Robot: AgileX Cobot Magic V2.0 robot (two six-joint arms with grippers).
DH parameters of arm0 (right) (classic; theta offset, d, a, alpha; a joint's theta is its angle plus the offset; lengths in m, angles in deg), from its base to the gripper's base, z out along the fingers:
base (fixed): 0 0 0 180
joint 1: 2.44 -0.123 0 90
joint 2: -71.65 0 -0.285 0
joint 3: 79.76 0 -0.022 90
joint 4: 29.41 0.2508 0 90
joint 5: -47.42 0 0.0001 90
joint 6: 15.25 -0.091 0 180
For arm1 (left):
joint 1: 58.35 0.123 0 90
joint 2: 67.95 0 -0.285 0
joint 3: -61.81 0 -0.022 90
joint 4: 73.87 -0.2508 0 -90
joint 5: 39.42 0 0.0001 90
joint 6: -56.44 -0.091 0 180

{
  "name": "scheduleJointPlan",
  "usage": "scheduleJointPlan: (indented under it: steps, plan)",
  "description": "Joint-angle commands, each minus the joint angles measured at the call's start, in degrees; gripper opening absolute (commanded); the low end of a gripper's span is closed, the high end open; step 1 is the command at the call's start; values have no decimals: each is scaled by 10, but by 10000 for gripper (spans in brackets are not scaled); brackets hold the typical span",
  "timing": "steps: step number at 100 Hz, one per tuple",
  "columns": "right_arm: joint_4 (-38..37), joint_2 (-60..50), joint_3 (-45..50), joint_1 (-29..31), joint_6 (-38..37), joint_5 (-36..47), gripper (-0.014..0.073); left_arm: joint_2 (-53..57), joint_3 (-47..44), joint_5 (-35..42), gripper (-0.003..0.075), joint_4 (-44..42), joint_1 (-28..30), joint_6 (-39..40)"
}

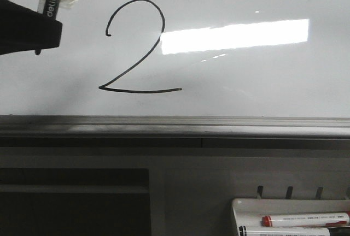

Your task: Write number 2 on whiteboard

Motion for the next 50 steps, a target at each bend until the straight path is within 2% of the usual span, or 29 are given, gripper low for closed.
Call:
scheduleJointPlan:
  steps: [1,8,20,39,50]
  plan:
    - [-12,-26,-21,3,4,47,576,-9,18,47,-20,123,1,8]
    - [-12,-31,-21,3,4,41,576,-31,18,47,-20,176,5,8]
    - [-12,-33,-21,3,4,33,576,-66,22,47,-20,218,18,11]
    - [-12,-33,-21,3,4,29,576,-82,38,41,-20,227,40,11]
    - [-12,-33,-21,3,4,29,576,-84,53,-2,-20,227,54,11]
